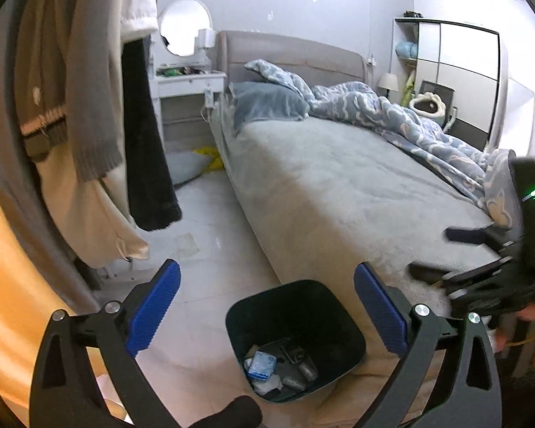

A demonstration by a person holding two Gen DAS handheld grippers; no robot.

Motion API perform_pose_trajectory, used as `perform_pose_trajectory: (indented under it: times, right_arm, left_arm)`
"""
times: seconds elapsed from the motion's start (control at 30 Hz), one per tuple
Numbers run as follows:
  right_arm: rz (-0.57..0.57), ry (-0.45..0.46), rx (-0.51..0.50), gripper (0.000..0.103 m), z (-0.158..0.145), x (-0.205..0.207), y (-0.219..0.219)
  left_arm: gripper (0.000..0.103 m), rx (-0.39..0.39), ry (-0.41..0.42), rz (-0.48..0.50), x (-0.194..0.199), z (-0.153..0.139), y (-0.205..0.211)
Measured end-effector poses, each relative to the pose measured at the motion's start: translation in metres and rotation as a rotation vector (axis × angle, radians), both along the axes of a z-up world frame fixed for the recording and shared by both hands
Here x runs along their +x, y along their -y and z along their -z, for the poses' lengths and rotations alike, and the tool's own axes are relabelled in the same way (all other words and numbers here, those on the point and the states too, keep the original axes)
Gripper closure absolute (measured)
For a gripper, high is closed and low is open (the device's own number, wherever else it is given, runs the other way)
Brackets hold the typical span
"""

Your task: Collect trash

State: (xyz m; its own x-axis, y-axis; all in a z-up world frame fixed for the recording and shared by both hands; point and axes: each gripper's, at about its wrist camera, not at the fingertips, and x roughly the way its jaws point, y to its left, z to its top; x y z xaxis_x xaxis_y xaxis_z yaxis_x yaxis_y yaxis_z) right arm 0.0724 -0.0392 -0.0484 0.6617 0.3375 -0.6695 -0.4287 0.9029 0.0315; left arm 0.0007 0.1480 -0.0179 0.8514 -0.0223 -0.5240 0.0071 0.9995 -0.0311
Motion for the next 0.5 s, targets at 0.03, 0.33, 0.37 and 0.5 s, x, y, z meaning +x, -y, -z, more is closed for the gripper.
perform_pose_trajectory:
  times: [0.03,0.33,0.37,0.5]
  right_arm:
    - [0.006,0.035,0.007,0.003,-0.012,-0.008,0.008]
    - [0.138,0.246,0.044,0.003,-0.074,-0.070,0.091]
    - [0.150,0.253,0.046,0.003,-0.078,-0.074,0.099]
    - [0.196,0.263,0.046,0.003,-0.077,-0.091,0.132]
  left_arm:
    - [0.003,0.006,0.014,-0.008,-0.003,-0.003,0.003]
    - [0.003,0.010,0.045,-0.040,-0.031,-0.009,0.024]
    - [0.003,0.013,0.049,-0.044,-0.034,-0.009,0.027]
    - [0.003,-0.006,0.052,-0.045,-0.041,-0.010,0.038]
